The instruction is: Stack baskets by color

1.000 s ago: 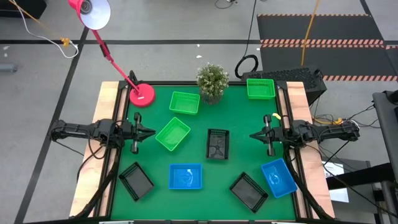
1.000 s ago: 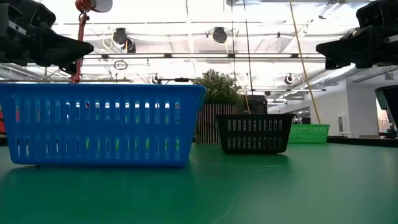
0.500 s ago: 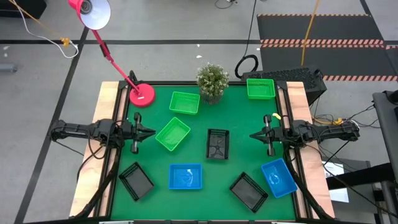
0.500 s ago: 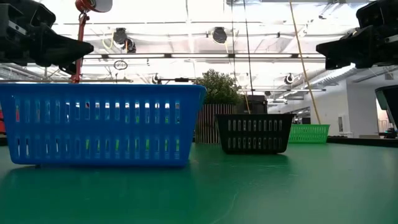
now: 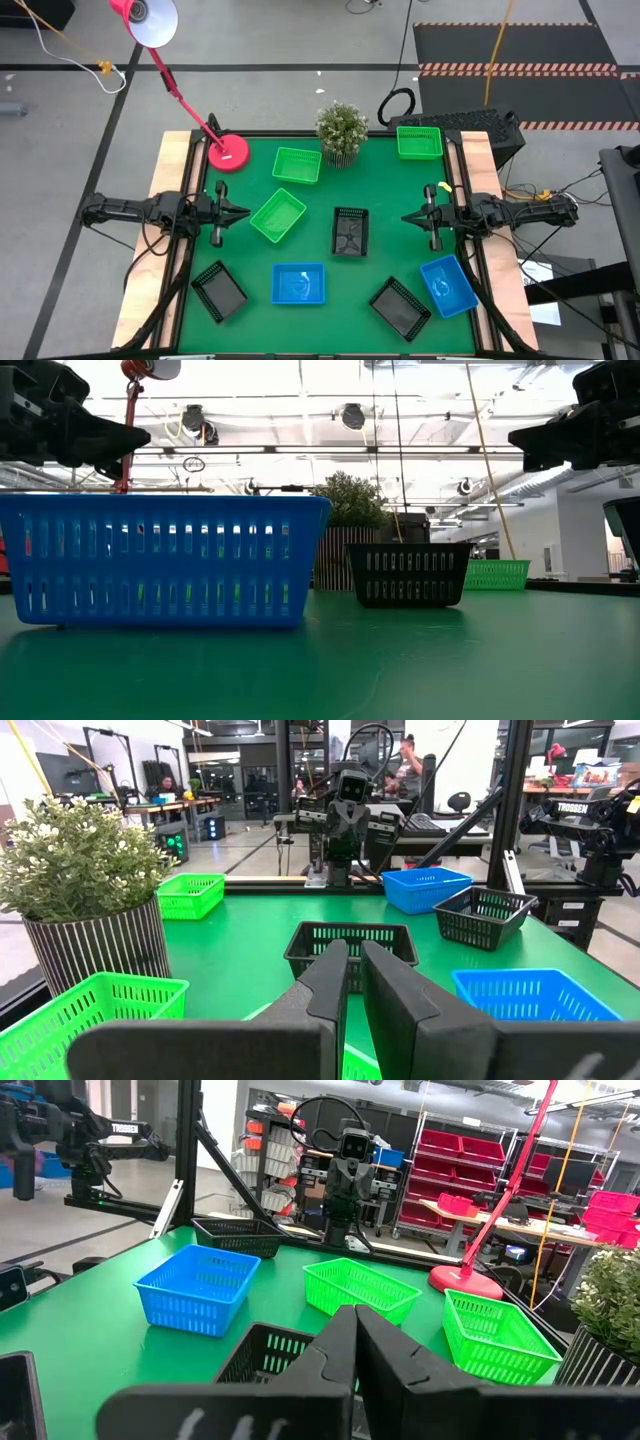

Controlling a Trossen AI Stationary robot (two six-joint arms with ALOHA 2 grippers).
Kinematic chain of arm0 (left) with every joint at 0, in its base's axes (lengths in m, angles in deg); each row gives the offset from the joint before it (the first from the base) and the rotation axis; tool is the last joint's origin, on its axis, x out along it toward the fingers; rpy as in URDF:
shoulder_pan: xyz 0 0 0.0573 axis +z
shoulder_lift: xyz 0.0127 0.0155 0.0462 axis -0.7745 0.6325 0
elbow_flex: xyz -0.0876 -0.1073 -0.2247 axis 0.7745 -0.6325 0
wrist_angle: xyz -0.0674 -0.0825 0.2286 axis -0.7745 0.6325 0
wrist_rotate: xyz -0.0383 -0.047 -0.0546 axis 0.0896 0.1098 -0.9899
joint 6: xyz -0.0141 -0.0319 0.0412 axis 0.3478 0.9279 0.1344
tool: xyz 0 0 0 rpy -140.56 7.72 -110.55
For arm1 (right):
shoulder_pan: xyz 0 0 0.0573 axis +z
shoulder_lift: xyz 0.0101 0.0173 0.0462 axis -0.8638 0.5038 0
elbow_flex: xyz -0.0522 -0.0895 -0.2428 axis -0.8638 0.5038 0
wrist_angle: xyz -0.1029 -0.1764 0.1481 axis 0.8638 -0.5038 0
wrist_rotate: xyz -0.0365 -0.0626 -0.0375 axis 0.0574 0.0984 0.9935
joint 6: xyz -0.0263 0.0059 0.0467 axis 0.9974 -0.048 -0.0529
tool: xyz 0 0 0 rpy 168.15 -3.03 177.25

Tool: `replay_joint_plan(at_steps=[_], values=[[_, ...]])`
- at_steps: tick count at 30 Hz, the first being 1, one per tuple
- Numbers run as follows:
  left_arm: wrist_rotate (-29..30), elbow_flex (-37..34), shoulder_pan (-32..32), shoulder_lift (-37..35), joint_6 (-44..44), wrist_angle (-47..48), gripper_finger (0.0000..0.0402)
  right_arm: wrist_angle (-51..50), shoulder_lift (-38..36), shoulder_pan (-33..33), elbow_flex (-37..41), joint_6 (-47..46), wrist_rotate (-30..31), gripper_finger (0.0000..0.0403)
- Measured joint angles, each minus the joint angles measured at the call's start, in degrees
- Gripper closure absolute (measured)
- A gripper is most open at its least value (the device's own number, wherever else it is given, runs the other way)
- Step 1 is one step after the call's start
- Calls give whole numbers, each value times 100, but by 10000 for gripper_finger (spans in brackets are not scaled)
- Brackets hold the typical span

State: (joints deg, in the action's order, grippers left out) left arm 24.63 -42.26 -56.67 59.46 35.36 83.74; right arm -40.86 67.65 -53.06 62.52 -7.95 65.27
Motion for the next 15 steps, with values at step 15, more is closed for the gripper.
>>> replay_joint_plan(at_steps=[15], values=[[1, 0, 0, 1, 0, -52, 364, -1, 0, 0, 0, 0, 2, 403]])
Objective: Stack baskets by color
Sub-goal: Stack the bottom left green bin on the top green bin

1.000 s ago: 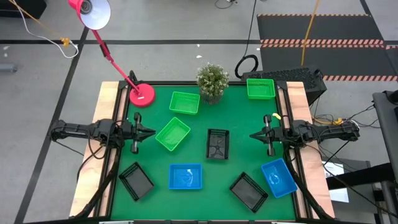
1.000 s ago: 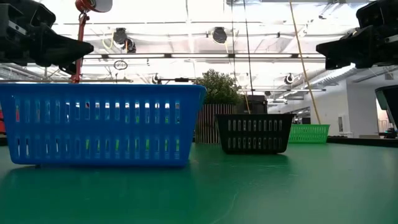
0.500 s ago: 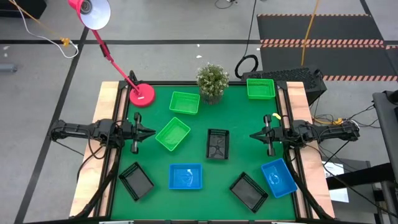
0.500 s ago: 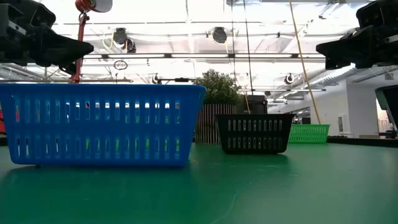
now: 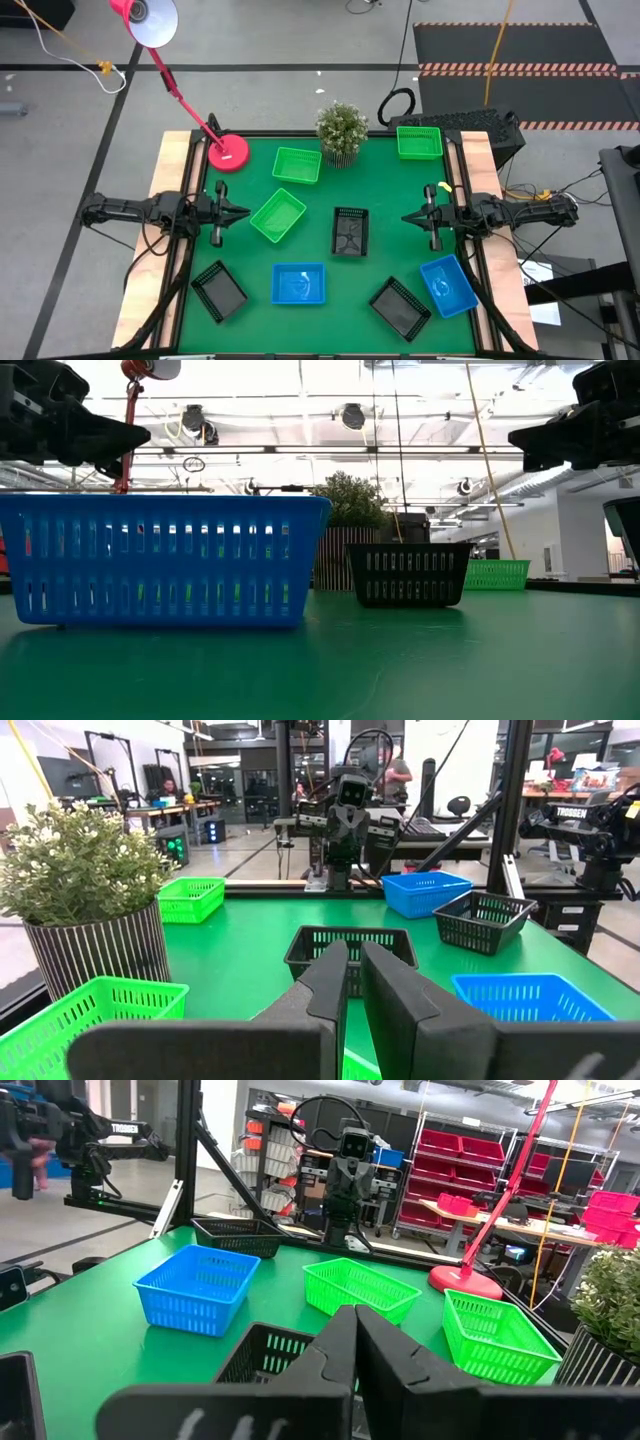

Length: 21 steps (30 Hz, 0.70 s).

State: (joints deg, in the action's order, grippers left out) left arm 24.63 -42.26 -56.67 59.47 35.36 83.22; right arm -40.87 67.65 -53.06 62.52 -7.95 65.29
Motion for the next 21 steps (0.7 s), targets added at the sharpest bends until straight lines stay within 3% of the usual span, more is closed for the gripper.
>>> replay_joint_plan(at_steps=[12, 17, 21], values=[[93, 0, 0, 1, 150, -10, 365, 0, 0, 0, 0, 36, -1, 403], [111, 0, 1, 1, 621, -313, 395, 0, 0, -1, 0, 2, -2, 403], [412, 387, 2, 78, 593, -366, 399, 1, 0, 0, 0, 2, -2, 403]])
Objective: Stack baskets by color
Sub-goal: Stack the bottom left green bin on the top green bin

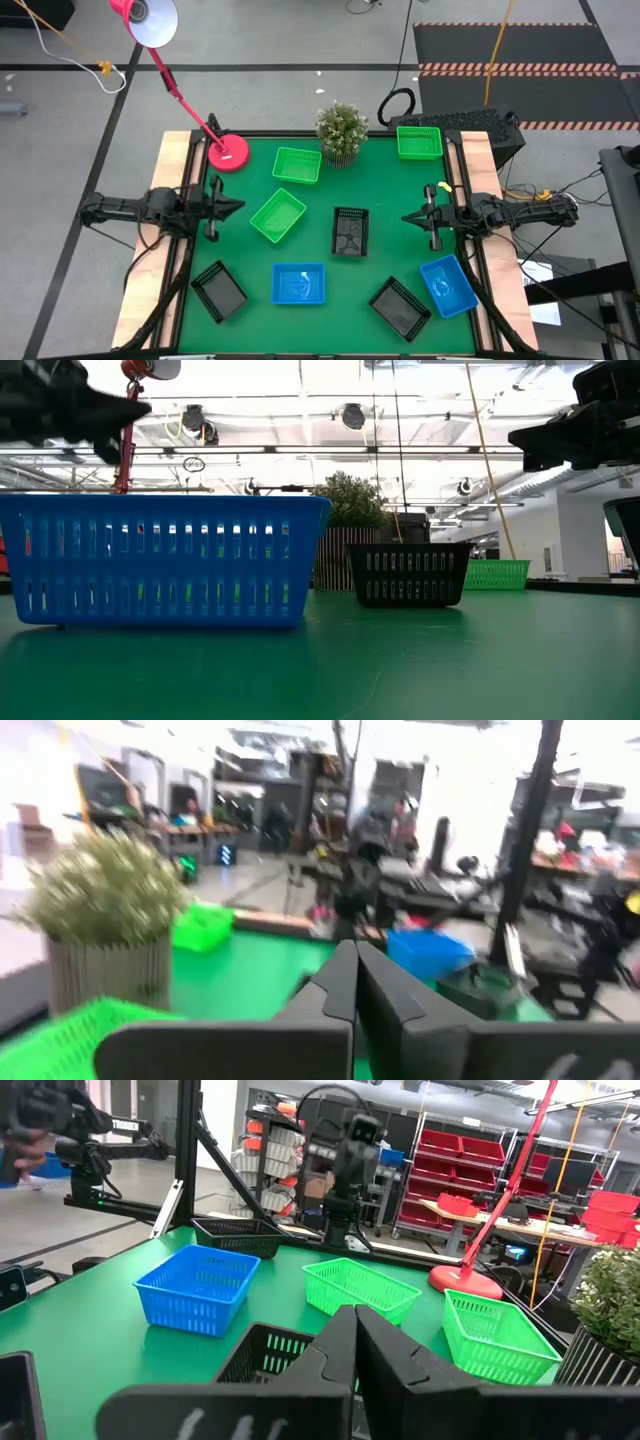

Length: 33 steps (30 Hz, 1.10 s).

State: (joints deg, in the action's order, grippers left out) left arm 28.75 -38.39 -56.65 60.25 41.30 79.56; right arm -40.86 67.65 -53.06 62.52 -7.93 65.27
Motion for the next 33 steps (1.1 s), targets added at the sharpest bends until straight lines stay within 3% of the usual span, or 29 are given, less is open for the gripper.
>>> replay_joint_plan(at_steps=[5, 18, 24, 28, 33], values=[[289, 942, 2, 461, -106, 783, 400, 1, 0, 1, 0, 0, 0, 403], [399, 3567, 2, 2384, -113, 2148, 400, 14, 0, 1, 0, 0, 2, 403], [668, 4756, 2, 3176, 347, 2226, 399, 19, 0, 0, 0, 0, 2, 403], [691, 5580, 2, 3700, -130, 2406, 400, 31, 0, -1, 0, 4, 3, 403], [798, 6785, 2, 4490, -596, 3596, 398, 181, 1, -1, 0, -115, 2, 403]])
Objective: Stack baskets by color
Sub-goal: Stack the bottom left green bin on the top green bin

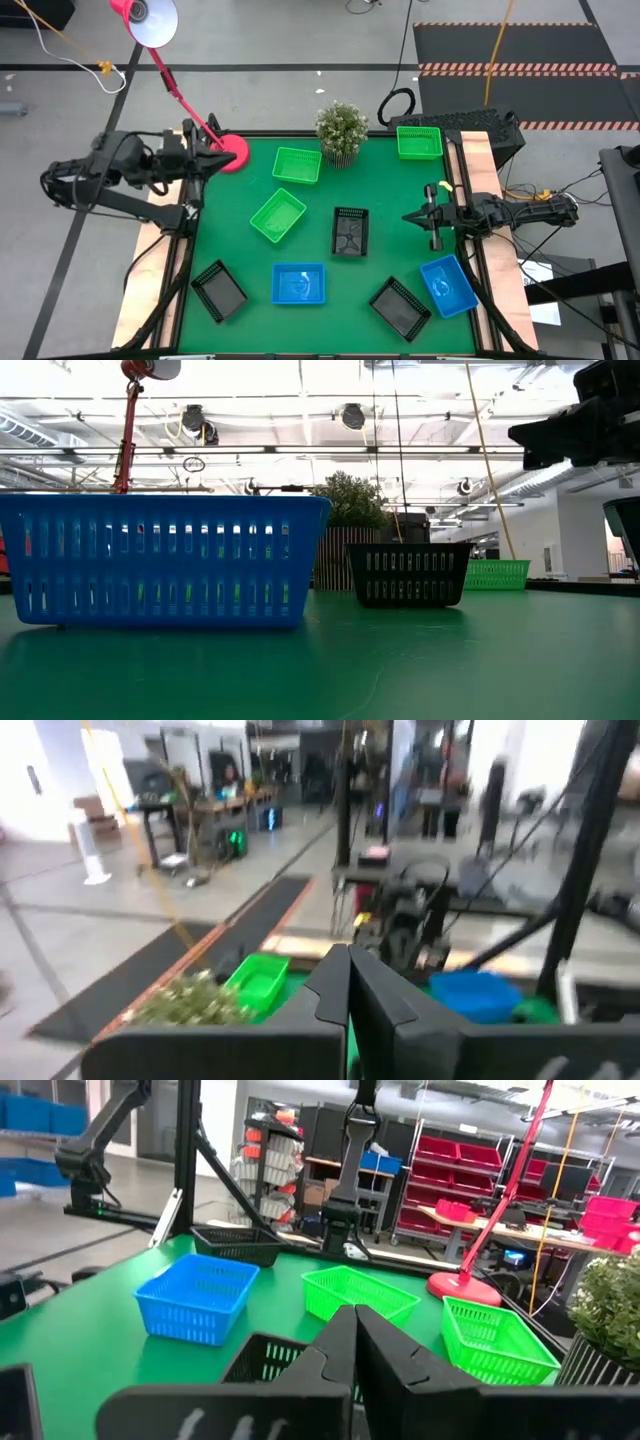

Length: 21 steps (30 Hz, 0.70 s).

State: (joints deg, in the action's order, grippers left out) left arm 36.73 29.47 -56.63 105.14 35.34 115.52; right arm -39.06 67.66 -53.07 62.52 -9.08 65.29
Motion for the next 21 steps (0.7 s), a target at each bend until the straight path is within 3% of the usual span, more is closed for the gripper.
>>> replay_joint_plan(at_steps=[4, 8, 12, 16, 18, 21], values=[[460, 797, 1, 549, 54, 630, 398, 527, -1, 0, 0, -384, 0, 403], [536, 1257, 2, 918, -33, 888, 397, 1213, -1, 0, 0, -790, 6, 403], [544, 1339, 14, 1096, -344, 1202, 397, 1688, -1, 0, 0, -866, 144, 403], [593, 1337, 29, 1175, -245, 1503, 397, 2208, 1, 2, -19, -1807, 788, 403], [593, 1337, 37, 1183, -228, 1561, 397, 2199, 4, 2, -104, -2167, 1180, 403], [594, 1337, 37, 1186, -31, 1555, 396, 1885, 134, 4, -306, -2049, 1234, 403]])
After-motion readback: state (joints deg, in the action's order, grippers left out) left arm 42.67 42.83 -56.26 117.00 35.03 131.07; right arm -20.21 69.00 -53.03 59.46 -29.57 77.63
